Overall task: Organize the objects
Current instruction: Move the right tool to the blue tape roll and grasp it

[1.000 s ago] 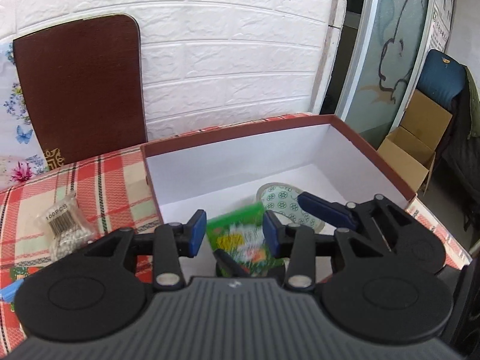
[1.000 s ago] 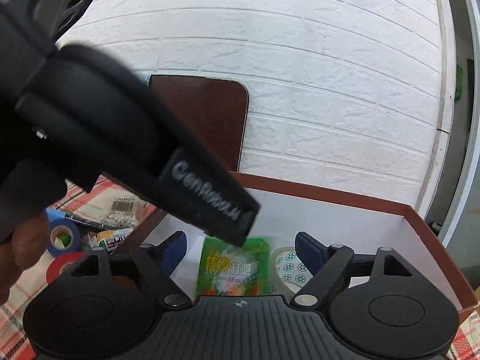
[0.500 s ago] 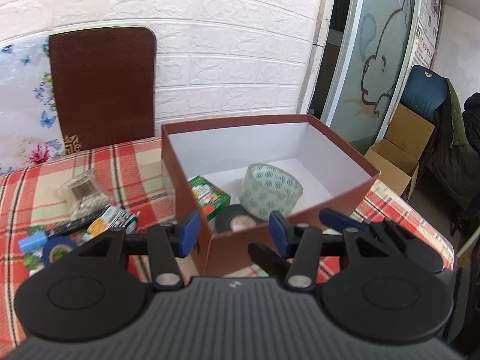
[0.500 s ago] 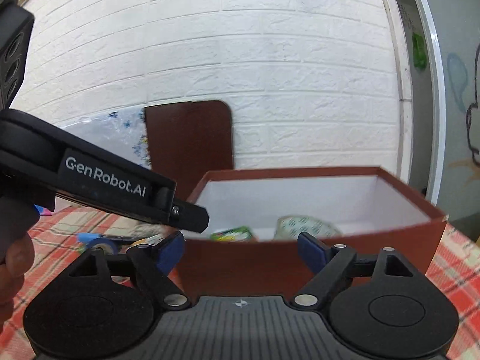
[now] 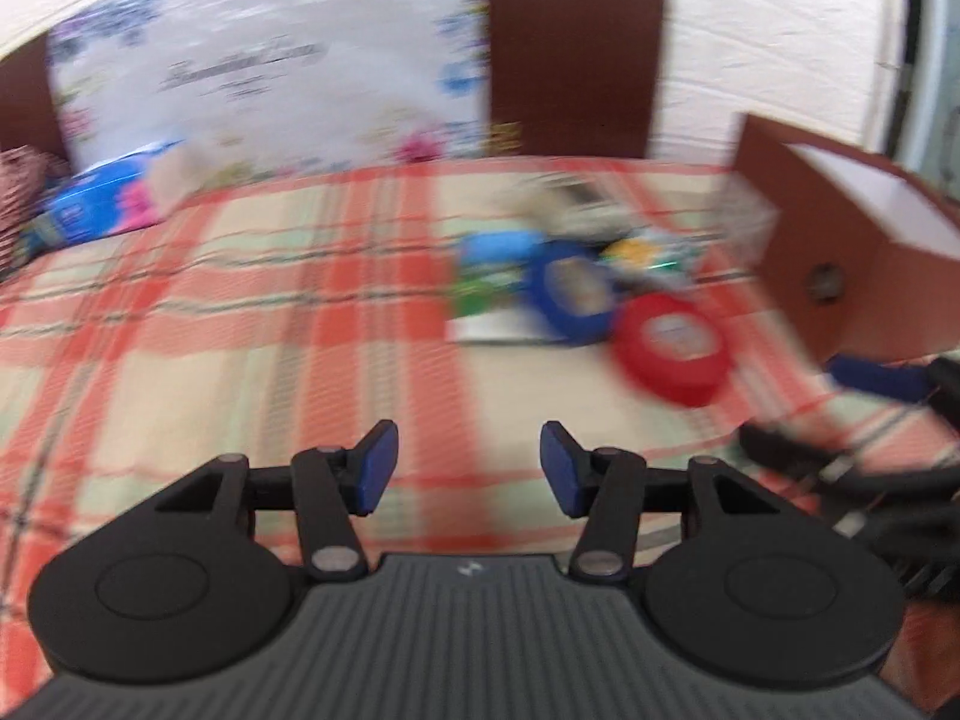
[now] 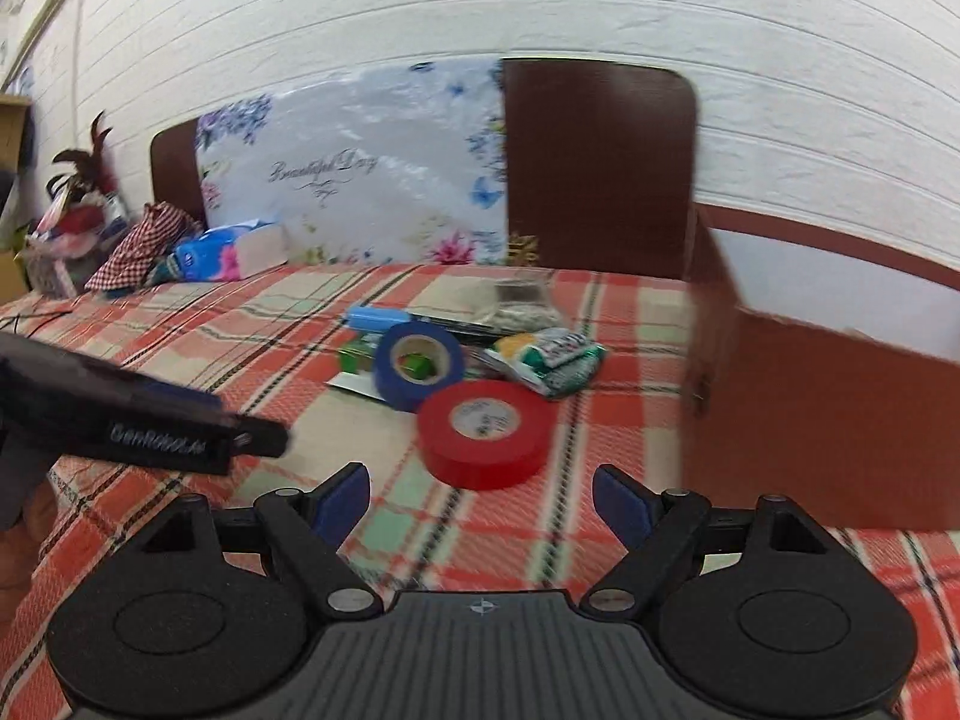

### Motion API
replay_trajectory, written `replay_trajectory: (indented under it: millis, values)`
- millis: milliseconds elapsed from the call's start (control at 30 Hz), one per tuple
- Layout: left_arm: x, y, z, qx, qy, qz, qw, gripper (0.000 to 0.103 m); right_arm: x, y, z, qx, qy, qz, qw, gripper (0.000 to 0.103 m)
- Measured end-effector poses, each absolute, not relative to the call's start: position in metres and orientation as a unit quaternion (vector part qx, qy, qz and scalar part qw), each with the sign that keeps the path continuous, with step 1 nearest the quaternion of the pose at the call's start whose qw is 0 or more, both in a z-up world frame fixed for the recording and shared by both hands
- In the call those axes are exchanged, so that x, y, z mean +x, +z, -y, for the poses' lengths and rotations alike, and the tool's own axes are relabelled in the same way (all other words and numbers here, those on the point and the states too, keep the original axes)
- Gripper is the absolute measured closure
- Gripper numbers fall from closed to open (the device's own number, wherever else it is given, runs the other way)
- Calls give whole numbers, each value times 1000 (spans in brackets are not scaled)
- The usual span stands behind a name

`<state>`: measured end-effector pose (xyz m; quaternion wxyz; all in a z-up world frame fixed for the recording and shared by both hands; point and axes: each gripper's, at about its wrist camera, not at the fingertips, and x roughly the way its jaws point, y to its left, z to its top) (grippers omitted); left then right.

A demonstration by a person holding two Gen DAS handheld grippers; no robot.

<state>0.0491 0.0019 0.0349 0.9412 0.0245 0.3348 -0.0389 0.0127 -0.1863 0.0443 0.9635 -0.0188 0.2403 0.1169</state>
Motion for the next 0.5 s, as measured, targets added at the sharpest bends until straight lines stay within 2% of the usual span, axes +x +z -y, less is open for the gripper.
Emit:
replay_trajectory:
  millis: [33,167,300,367,467,500]
  values:
    - [49,29,-14,26,-19,-337,941,49,22,45,180,-24,121,-239,963,21]
    - [37,14,-52,29,9,-300,953,29,55,42,160,-32,134,-231,963,21]
    - [36,12,-62,4,-7,-286,958,29,92,33,142,-56,136,-254,956,23]
    - [38,11,-62,4,-12,-284,959,26,105,31,136,-66,138,-258,954,20]
    - [41,10,-65,-8,-21,-286,958,23,121,27,129,-75,150,-273,947,35]
    - [42,8,-66,-11,-23,-286,958,23,125,26,127,-80,155,-277,945,43]
